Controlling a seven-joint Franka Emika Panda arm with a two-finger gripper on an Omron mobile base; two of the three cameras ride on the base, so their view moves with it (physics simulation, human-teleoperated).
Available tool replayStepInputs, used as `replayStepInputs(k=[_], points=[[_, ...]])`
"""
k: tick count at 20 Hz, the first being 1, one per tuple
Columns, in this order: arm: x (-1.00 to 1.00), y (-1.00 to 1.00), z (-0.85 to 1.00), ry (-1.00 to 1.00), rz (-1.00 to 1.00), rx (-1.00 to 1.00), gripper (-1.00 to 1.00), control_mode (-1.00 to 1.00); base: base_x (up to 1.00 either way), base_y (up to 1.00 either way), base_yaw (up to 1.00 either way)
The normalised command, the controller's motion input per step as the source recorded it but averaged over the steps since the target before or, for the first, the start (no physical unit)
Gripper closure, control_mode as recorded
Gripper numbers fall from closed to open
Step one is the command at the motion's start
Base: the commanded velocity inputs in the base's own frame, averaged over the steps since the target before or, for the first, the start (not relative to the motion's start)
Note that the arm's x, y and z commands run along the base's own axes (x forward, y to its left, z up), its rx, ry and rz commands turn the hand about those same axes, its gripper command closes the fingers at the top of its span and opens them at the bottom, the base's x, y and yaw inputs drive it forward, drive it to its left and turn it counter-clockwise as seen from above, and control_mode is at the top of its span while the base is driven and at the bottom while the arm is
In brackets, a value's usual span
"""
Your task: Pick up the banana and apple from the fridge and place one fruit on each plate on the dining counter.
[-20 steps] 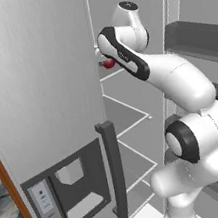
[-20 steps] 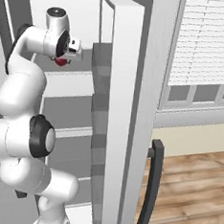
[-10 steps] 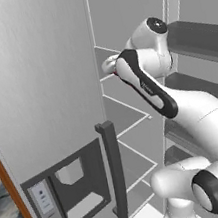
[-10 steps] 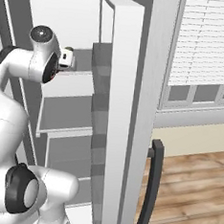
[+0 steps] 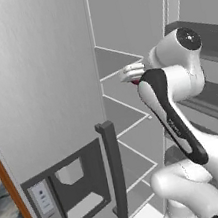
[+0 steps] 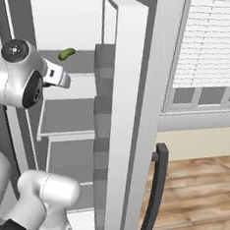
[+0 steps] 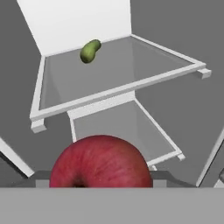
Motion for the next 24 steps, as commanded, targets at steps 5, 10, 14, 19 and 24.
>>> replayStepInputs(k=[5,10,14,19,24], points=[[-1.0,-0.29,0.07,0.04,-0.18,0.0,1.0,-1.0,0.0,0.0,0.0],[-0.97,-0.26,0.43,0.08,-0.07,0.01,1.0,-1.0,0.0,0.0,0.0],[-0.85,-0.01,0.48,0.04,0.01,0.05,1.0,-1.0,0.0,0.0,0.0],[-0.57,0.0,-0.01,0.19,0.01,0.01,1.0,-1.0,0.0,0.0,0.0],[-0.06,0.0,-0.41,0.27,0.0,0.0,1.0,-1.0,0.0,0.0,0.0]])
